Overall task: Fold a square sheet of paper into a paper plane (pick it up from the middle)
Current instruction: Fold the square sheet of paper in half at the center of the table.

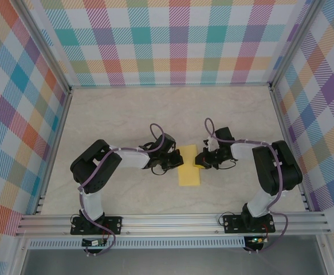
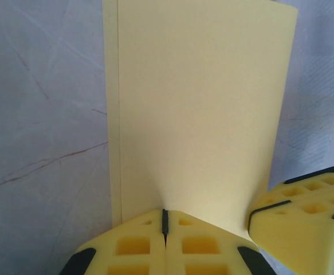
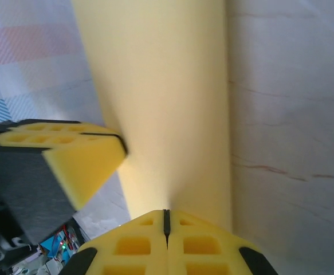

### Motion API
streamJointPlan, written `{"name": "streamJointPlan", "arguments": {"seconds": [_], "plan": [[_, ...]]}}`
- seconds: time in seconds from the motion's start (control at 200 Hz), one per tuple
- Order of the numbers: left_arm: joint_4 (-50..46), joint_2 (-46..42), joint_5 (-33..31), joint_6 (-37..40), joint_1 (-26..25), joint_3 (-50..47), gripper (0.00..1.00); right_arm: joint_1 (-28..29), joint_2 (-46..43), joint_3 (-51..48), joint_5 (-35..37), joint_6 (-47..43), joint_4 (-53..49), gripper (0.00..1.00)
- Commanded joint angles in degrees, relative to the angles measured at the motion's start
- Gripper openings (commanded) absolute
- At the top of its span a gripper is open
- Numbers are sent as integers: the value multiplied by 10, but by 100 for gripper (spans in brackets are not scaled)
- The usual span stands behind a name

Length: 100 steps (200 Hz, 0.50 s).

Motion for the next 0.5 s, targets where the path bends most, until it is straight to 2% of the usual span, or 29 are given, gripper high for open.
{"name": "streamJointPlan", "arguments": {"seconds": [0.0,0.115,0.185,0.31,0.495], "plan": [[-71,27,-24,12,-11,-13,0,-14,12,-21,-27,-31,20,4],[-73,30,-25,11,-11,-12,0,-16,24,-31,-25,-31,35,5],[-75,31,-23,14,-11,-10,0,-16,29,-11,-9,-23,-7,5],[-75,32,-25,15,-11,-12,0,-16,-15,-22,17,-25,-4,6],[-74,36,-20,16,-11,-10,0,-16,-81,-22,-43,-23,-3,8]]}}
